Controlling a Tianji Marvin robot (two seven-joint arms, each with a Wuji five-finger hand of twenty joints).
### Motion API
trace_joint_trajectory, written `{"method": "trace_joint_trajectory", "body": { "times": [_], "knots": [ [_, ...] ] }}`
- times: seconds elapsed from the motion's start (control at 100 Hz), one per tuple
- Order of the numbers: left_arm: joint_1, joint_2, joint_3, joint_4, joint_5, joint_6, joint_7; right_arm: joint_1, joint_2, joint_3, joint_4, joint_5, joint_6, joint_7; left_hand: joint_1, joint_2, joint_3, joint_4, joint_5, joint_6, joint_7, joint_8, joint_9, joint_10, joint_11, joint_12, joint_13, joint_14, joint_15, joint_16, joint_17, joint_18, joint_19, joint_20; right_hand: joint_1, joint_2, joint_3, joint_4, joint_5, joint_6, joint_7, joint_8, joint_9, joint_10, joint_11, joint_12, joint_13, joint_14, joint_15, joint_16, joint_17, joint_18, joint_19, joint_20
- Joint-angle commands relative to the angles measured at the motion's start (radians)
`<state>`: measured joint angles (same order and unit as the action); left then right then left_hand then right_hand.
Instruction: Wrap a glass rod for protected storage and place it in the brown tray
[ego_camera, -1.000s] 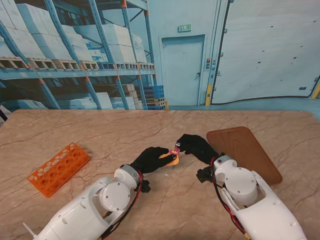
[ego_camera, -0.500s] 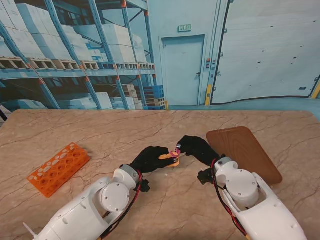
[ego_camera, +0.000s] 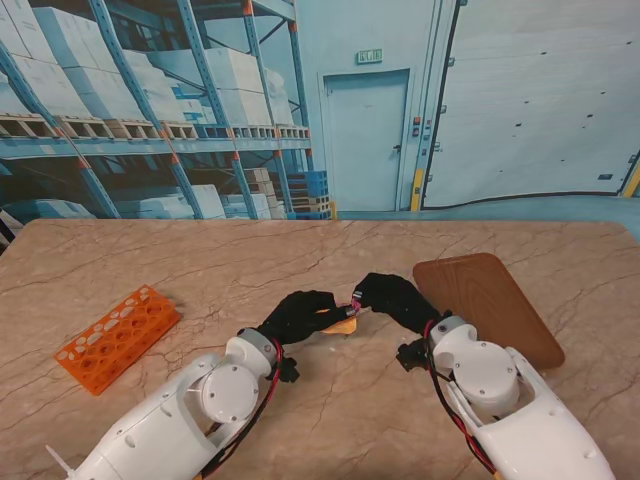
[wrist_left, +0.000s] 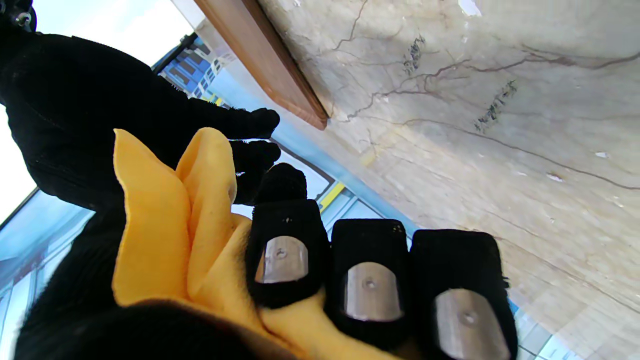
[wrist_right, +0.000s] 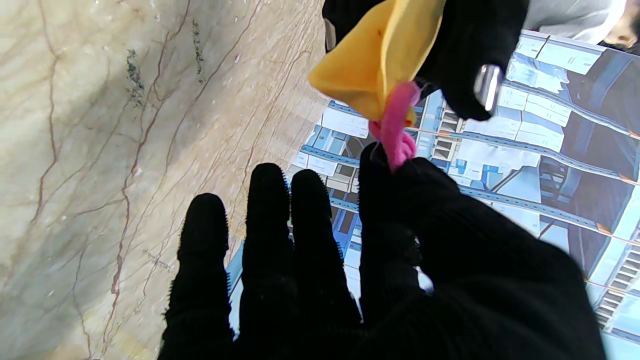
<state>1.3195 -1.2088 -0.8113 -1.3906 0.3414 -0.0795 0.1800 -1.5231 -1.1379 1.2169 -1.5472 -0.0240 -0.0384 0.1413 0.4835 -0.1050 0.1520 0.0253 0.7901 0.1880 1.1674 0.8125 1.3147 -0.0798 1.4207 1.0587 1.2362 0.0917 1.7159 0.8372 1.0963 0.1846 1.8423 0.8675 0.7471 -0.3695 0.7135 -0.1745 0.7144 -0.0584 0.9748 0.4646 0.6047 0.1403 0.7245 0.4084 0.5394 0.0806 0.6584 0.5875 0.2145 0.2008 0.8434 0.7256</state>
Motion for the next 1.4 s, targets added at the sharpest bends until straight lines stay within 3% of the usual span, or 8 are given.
{"method": "trace_joint_trajectory", "body": {
  "times": [0.0,0.18,0.35,0.63,0.78,1.04,1.3,1.39],
  "knots": [
    [0.01,-0.008,-0.002,-0.013,0.002,0.014,0.0,-0.004,0.0,-0.001,0.006,-0.001,-0.006,0.006,0.013,0.064,-0.024,0.031,-0.001,0.051,-0.003,0.003,0.011,-0.019,0.026,0.031,0.033,0.036,0.047,0.022,0.006,-0.005,0.252,-0.014,0.048,0.043,0.002,0.049,0.009,-0.048,0.024,0.016,-0.012,-0.002,-0.01,0.001,-0.009,-0.013,-0.013,0.007,-0.004,-0.014,-0.015,0.026],
    [0.011,-0.01,0.002,-0.017,0.011,0.039,0.01,-0.002,0.002,-0.001,0.016,-0.002,-0.022,0.015,0.112,0.1,-0.019,0.019,0.008,0.053,0.008,-0.002,0.023,-0.012,0.027,0.025,0.033,0.054,0.046,0.022,0.003,0.017,0.252,-0.026,0.046,0.041,0.002,0.049,0.01,-0.049,0.024,0.015,-0.012,-0.001,-0.011,0.001,-0.008,-0.014,-0.014,0.007,-0.003,-0.012,-0.016,0.027],
    [0.012,-0.015,0.002,-0.018,0.011,0.047,0.024,-0.002,0.006,0.001,0.024,-0.01,-0.038,0.024,0.172,0.045,0.017,0.029,0.016,0.047,0.019,-0.006,0.03,0.008,0.028,0.02,0.033,0.057,0.047,0.018,0.001,0.026,0.252,-0.031,0.046,0.04,0.004,0.049,0.012,-0.051,0.023,0.015,-0.011,-0.003,-0.013,0.0,-0.007,-0.014,-0.015,0.006,-0.002,-0.012,-0.018,0.028],
    [0.009,-0.021,0.002,-0.007,0.031,0.036,0.06,-0.001,0.014,0.004,0.035,-0.018,-0.062,0.052,0.234,-0.038,0.255,-0.041,-0.02,0.033,-0.042,-0.181,-0.01,-0.015,-0.024,-0.003,0.013,0.085,-0.07,0.013,-0.017,0.094,0.238,-0.275,0.045,0.039,0.003,0.049,0.014,-0.053,0.021,0.016,-0.009,-0.002,-0.017,0.0,-0.006,-0.014,-0.019,0.005,-0.002,-0.011,-0.021,0.029],
    [0.011,-0.017,0.0,-0.013,0.034,0.041,0.051,-0.001,0.017,0.006,0.039,-0.016,-0.073,0.064,0.297,-0.099,0.298,-0.092,-0.03,0.021,-0.031,-0.279,-0.014,-0.039,-0.022,0.002,0.023,0.078,-0.067,0.018,-0.012,0.054,0.252,-0.245,0.044,0.041,0.003,0.05,0.014,-0.056,0.019,0.016,-0.006,-0.004,-0.019,0.0,-0.003,-0.014,-0.02,0.005,0.0,-0.01,-0.023,0.029],
    [0.009,-0.014,0.0,-0.014,0.025,0.023,0.034,-0.004,0.019,0.011,0.039,-0.018,-0.091,0.066,0.321,-0.188,0.329,-0.097,-0.031,0.019,-0.019,-0.334,0.004,-0.079,-0.013,0.024,0.033,0.033,-0.066,0.039,-0.006,0.015,0.252,-0.205,0.042,0.041,-0.002,0.049,0.015,-0.061,0.016,0.018,0.001,-0.002,-0.021,0.001,0.003,-0.012,-0.021,0.006,0.003,-0.008,-0.026,0.031],
    [0.009,-0.014,-0.002,-0.004,0.039,-0.031,0.054,-0.021,0.029,0.022,0.032,-0.101,-0.176,0.049,0.323,-0.358,0.477,-0.039,-0.021,-0.027,-0.08,-0.451,0.03,-0.025,0.032,0.009,0.035,0.017,0.0,0.027,-0.001,0.01,0.252,-0.117,0.039,0.035,-0.003,0.051,0.015,-0.078,0.007,0.011,0.022,-0.005,-0.019,0.003,0.018,-0.009,-0.022,0.007,0.008,-0.003,-0.031,0.033],
    [0.012,-0.013,-0.006,-0.007,0.044,-0.035,0.056,-0.03,0.033,0.027,0.029,-0.149,-0.208,0.035,0.299,-0.381,0.52,-0.024,-0.003,-0.022,-0.072,-0.451,0.029,-0.045,0.039,0.001,0.035,0.01,0.01,0.021,0.0,0.004,0.252,-0.108,0.029,0.023,0.007,0.051,0.019,-0.083,-0.005,-0.007,0.028,-0.005,-0.021,0.004,0.024,-0.008,-0.024,0.008,0.01,0.0,-0.034,0.034]
  ]
}}
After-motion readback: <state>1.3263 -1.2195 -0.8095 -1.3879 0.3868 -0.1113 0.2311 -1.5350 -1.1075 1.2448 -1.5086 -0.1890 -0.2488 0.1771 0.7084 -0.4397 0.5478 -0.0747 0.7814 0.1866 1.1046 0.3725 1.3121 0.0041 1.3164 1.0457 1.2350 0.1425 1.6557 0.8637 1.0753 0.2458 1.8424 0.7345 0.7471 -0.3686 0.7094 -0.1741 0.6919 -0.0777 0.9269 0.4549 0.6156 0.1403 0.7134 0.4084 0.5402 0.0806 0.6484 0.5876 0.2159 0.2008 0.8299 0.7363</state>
